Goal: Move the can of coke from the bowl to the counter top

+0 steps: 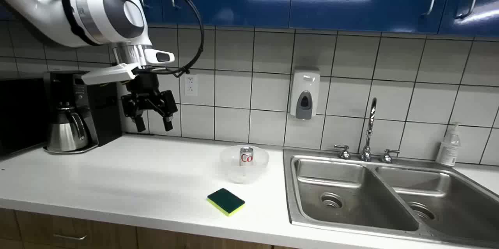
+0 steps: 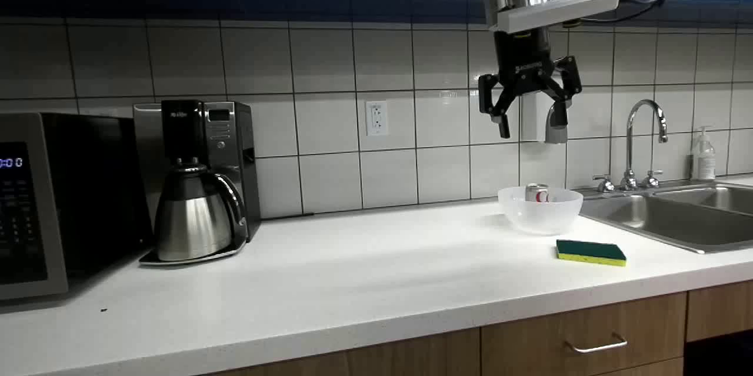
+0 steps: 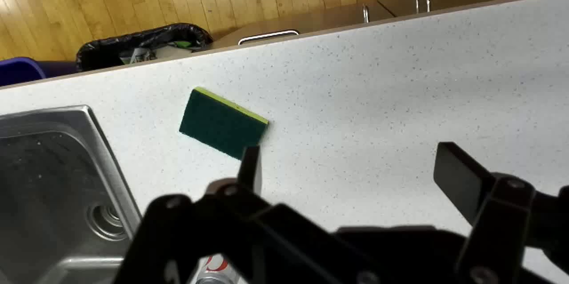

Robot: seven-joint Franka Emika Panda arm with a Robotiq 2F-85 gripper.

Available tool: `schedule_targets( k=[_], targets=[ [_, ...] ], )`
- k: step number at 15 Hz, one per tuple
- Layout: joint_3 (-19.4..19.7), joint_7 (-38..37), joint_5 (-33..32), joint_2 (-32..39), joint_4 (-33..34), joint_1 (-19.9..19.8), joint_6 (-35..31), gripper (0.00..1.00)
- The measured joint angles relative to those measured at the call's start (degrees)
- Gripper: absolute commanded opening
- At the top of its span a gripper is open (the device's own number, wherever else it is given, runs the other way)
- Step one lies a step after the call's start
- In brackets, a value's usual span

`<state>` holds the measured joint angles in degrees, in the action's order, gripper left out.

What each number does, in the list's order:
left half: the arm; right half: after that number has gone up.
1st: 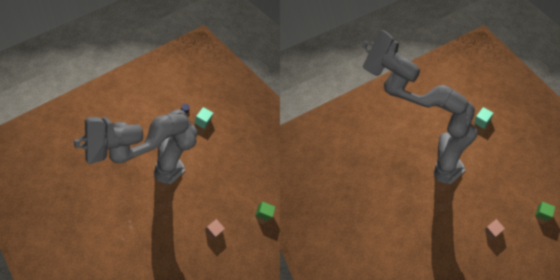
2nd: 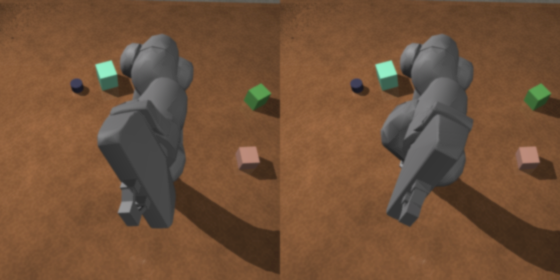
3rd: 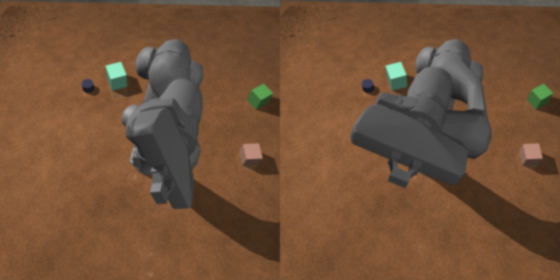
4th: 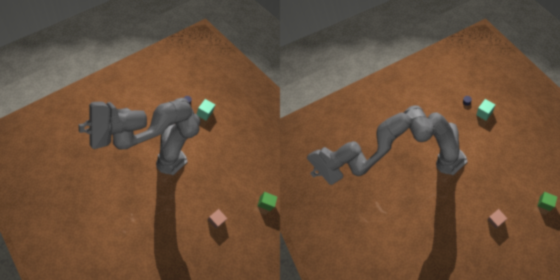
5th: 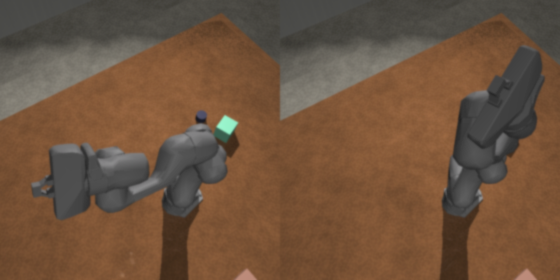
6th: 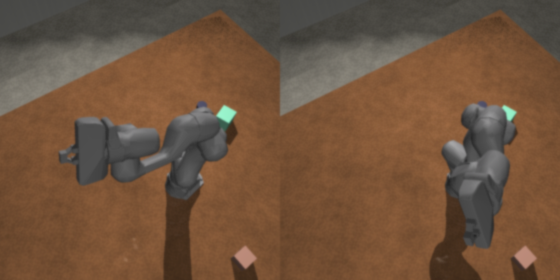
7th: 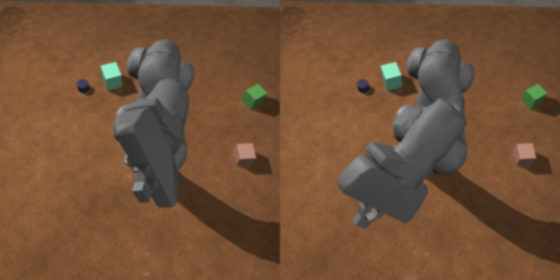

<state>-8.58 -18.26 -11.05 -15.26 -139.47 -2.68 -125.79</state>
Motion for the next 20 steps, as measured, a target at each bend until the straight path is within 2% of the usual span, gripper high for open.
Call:
schedule_targets(
  k=[14, 20],
  targets=[
    [0.3, 0.0, 0.0, 0.4, -0.1, 0.2, -0.2, 1.00],
    [2.5, -0.6, -2.1, 2.8, -1.9, -0.1, -9.2, 1.00]
  ],
)
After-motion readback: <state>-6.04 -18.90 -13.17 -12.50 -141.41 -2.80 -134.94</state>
